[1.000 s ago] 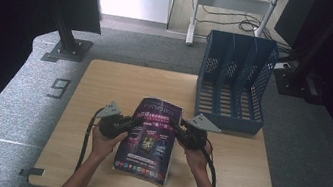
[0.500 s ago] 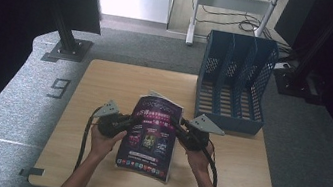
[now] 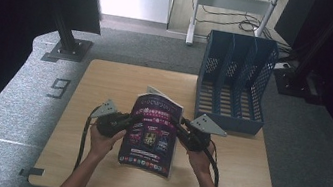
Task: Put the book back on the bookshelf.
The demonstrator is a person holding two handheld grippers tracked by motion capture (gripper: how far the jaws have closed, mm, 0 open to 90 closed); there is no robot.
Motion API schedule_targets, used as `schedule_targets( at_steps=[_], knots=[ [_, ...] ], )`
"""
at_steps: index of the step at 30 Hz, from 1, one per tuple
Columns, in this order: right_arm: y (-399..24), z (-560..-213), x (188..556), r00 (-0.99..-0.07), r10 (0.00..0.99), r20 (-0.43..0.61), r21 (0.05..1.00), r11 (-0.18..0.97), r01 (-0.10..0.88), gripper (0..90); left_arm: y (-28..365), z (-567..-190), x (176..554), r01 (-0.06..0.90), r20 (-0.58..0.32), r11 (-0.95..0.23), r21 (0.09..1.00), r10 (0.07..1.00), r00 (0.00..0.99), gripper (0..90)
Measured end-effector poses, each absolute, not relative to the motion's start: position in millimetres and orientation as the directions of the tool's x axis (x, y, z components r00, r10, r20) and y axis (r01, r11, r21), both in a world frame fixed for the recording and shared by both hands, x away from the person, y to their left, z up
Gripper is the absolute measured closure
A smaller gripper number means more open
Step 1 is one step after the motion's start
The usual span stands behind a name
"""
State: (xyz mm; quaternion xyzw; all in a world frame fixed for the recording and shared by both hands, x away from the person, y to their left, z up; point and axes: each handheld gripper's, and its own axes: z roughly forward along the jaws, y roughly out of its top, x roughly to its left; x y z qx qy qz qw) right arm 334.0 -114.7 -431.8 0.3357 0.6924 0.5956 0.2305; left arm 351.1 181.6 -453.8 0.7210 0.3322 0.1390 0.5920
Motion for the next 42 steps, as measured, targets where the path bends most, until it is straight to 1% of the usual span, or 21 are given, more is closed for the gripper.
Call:
schedule_targets(
  at_steps=[8, 17, 28, 33, 37, 42],
  knots=[
    [-118.6, -427.1, 331.7, -0.678, 0.731, 0.079, 0.985, 0.049, 0.168, 77.8, 179.2, -447.0, 349.6, 0.292, -0.173, -0.080, 0.953, 0.646, 0.743, 85.4],
    [-122.6, -414.1, 320.3, -0.690, 0.723, 0.026, 0.997, 0.034, 0.074, 79.9, 176.0, -432.9, 346.1, 0.247, -0.144, -0.071, 0.966, 0.645, 0.751, 85.4],
    [-126.5, -422.0, 322.5, -0.685, 0.728, 0.035, 0.995, 0.037, 0.090, 80.8, 172.6, -441.1, 349.1, 0.257, -0.135, -0.097, 0.962, 0.649, 0.749, 85.3],
    [-125.6, -422.9, 328.6, -0.683, 0.730, 0.017, 0.996, 0.044, 0.073, 80.5, 171.8, -440.3, 355.2, 0.256, -0.127, -0.106, 0.961, 0.653, 0.747, 85.3],
    [-127.7, -425.0, 338.3, -0.679, 0.733, 0.031, 0.997, 0.030, 0.077, 80.5, 168.8, -437.3, 366.1, 0.256, -0.116, -0.120, 0.959, 0.660, 0.743, 85.4],
    [-130.7, -424.2, 341.6, -0.682, 0.731, 0.027, 0.998, 0.022, 0.064, 80.6, 167.3, -434.5, 364.1, 0.241, -0.102, -0.124, 0.963, 0.661, 0.744, 85.3]
  ],
)
